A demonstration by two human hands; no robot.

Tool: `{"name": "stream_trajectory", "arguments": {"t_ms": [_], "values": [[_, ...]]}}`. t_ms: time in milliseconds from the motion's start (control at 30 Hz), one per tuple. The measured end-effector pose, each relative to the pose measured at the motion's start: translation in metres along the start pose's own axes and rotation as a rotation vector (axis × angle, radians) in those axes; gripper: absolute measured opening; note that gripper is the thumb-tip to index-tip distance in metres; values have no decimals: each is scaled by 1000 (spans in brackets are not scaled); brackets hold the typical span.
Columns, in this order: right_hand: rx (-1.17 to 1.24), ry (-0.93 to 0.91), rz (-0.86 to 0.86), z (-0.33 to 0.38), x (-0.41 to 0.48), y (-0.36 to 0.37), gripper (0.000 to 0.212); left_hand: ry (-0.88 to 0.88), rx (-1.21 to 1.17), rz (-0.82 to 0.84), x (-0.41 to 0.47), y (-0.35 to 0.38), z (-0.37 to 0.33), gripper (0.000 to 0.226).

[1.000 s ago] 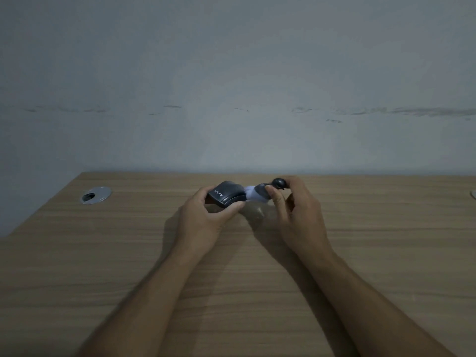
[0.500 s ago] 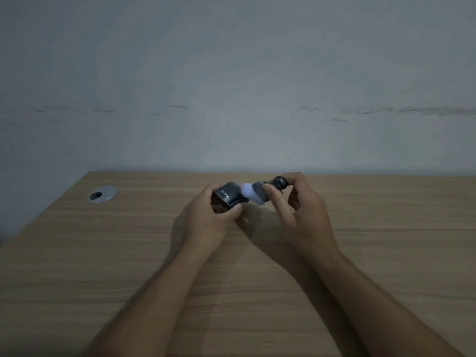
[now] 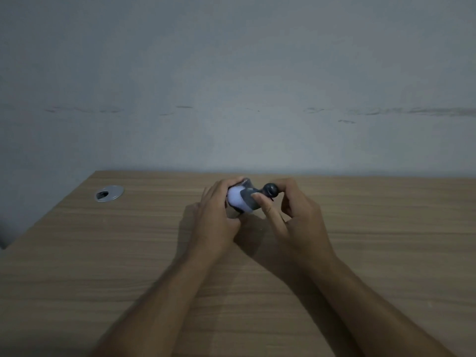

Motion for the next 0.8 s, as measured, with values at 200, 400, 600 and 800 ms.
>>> {"name": "stream_trajectory", "arguments": {"t_ms": [200, 400, 600, 800], "values": [[49, 207, -57, -35, -4, -11, 12, 171, 95, 6, 3, -10, -9, 66], [103, 118, 23, -6, -4, 1, 12, 211, 206, 85, 6, 2, -7, 76], [-2, 258, -79, -38, -4, -13, 18, 331, 263, 80, -1, 2, -19, 68], [70, 178, -89, -19, -2, -15, 22, 331, 294, 73, -1, 6, -17, 65]]}}
Point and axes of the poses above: each hand's wrist, its own x-axis towards the middle knuckle, its own y-axis out of the palm, z = x × y, the point moved 9 cm from there along x, towards the middle knuckle, and after that the axes turned 8 degrees about -y, right-handed, at the moved point
